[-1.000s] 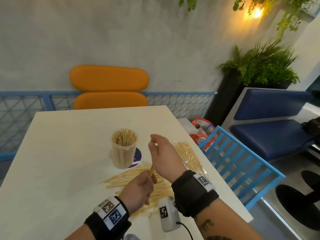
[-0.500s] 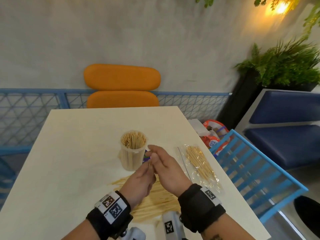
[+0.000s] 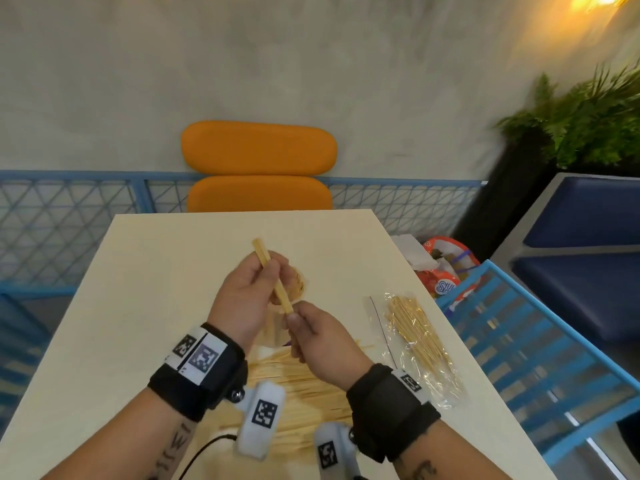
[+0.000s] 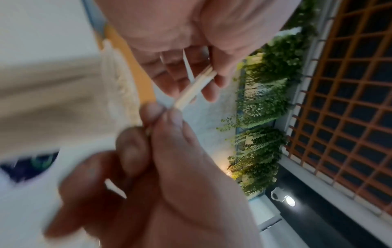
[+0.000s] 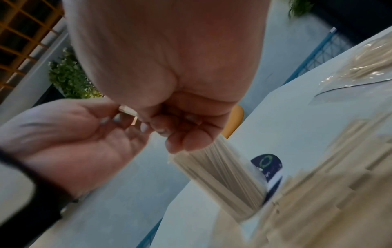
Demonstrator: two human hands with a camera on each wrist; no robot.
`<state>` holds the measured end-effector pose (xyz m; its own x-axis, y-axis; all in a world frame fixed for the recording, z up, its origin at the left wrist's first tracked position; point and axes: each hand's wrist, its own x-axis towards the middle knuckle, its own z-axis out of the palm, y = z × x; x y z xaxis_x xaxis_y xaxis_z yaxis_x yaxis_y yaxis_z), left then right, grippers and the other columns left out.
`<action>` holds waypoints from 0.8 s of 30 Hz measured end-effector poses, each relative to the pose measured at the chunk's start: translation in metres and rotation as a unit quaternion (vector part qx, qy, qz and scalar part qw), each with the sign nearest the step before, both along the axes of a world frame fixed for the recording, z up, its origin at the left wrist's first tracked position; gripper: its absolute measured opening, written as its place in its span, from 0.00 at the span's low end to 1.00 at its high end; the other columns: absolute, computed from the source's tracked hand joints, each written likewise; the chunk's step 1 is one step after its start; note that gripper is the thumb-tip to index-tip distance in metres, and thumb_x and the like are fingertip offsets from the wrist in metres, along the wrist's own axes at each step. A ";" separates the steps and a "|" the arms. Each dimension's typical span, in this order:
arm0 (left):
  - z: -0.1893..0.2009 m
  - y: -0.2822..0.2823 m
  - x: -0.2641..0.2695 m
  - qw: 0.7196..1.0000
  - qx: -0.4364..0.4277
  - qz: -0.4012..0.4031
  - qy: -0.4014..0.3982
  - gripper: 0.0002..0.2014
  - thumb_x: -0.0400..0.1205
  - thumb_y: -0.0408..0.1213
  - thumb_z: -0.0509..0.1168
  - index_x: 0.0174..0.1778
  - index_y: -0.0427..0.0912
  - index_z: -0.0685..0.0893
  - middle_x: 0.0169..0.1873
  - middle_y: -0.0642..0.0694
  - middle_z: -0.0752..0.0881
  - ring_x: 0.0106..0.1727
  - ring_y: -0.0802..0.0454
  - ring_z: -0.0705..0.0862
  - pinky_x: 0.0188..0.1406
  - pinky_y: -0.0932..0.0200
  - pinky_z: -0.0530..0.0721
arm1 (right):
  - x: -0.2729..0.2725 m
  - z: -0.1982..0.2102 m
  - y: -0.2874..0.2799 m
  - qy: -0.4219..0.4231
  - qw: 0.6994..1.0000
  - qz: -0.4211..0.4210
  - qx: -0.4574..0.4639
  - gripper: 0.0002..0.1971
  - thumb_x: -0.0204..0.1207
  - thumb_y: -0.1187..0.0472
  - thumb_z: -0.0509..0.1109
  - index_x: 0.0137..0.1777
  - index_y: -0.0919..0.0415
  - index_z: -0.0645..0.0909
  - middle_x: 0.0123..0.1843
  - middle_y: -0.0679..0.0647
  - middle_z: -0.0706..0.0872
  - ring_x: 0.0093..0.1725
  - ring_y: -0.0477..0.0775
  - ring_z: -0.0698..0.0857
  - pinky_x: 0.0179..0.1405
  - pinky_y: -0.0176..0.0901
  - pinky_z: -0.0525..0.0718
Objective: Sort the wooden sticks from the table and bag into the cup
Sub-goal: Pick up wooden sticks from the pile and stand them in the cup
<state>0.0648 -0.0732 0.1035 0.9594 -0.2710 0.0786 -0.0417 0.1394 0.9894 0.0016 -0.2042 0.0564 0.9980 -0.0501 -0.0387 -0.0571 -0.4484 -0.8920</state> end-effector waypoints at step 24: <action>-0.046 -0.009 0.054 0.873 0.402 -0.001 -0.277 0.09 0.90 0.40 0.55 0.49 0.61 0.73 0.32 0.61 0.85 0.38 0.64 0.83 0.84 0.53 0.58 | 0.031 -0.027 -0.028 -0.061 0.989 -0.134 -0.010 0.15 0.86 0.59 0.64 0.71 0.47 0.78 0.58 0.45 0.82 0.51 0.38 0.82 0.52 0.28 0.80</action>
